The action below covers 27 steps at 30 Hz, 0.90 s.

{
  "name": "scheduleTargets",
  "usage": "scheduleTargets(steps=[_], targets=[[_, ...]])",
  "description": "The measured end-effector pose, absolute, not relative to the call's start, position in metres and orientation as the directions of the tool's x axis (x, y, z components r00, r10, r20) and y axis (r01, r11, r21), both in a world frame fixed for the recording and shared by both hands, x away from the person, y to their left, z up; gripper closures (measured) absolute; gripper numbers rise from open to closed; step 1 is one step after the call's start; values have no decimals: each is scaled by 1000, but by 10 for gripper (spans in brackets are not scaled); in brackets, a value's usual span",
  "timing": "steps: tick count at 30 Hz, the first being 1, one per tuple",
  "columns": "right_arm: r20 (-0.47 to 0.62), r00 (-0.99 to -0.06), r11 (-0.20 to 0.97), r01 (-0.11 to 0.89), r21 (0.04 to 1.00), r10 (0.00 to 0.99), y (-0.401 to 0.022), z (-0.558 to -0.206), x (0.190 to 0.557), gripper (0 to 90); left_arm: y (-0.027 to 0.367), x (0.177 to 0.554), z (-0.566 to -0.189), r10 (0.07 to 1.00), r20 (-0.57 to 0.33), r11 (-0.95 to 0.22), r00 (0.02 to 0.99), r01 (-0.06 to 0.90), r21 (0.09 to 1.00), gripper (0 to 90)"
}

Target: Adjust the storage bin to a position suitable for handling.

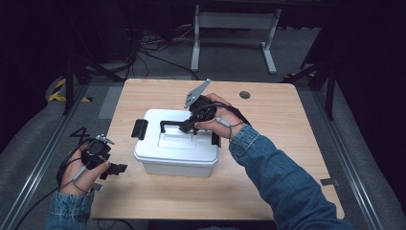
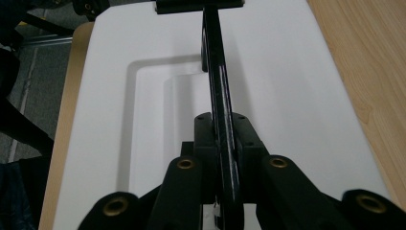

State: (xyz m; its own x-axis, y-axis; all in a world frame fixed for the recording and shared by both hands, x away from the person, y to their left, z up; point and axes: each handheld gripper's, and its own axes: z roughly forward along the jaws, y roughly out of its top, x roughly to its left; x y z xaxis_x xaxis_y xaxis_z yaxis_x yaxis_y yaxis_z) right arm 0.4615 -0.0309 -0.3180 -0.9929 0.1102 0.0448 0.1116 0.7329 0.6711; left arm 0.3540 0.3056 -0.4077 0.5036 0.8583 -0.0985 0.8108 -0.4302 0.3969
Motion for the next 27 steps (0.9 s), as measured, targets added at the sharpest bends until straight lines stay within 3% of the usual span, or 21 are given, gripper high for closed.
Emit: scheduleTargets(steps=[27], targets=[[-20, -992, 628, 65, 775, 127, -53, -266, 447, 845, 305, 355, -408, 857, -90, -437, 508, 808, 395, 186]])
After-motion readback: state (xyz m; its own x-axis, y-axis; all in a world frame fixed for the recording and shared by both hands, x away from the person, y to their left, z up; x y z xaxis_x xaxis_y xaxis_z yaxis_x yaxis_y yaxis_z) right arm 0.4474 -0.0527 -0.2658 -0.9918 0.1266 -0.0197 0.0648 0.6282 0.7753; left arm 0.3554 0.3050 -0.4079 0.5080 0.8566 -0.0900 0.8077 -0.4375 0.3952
